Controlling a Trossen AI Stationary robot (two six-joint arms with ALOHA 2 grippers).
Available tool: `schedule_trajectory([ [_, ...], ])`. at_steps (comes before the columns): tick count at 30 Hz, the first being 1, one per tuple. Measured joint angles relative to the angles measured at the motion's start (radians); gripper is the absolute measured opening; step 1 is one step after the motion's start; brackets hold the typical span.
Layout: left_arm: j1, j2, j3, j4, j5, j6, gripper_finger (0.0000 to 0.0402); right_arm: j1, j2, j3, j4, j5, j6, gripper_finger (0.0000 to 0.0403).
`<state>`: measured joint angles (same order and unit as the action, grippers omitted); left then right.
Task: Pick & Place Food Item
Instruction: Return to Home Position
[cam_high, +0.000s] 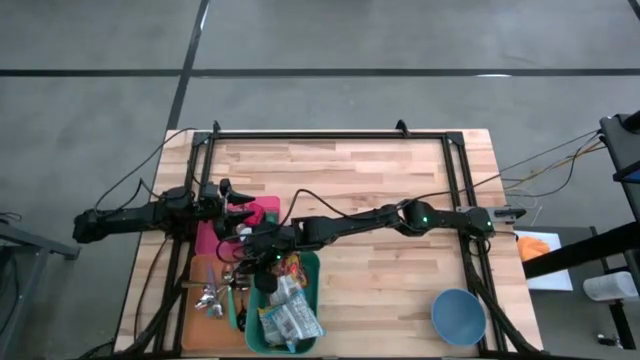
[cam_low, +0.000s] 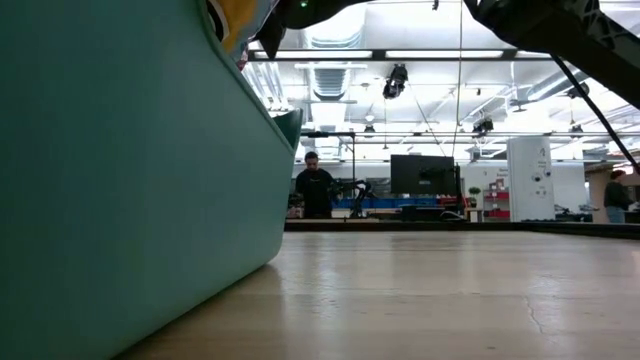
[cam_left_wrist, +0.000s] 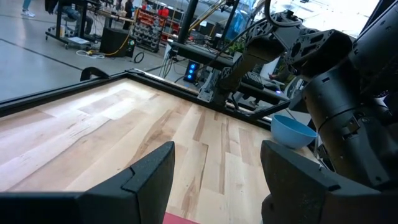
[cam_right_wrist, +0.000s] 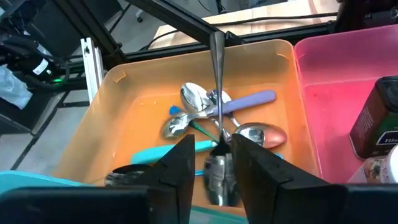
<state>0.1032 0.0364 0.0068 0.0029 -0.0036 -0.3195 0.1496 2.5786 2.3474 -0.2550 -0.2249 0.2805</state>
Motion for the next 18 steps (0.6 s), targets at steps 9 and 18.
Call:
schedule_trajectory([
  [9,0.000,0.000,0.000,0.000,0.000,0.000,0.0239,0.001,-0.003,0.000,0.000,-0.001,0.000,0.0107],
  [18,-0.001,0.000,0.000,0.000,0.000,0.000,0.0239,0.001,-0.067,0.001,0.007,-0.008,-0.043,0.0107],
])
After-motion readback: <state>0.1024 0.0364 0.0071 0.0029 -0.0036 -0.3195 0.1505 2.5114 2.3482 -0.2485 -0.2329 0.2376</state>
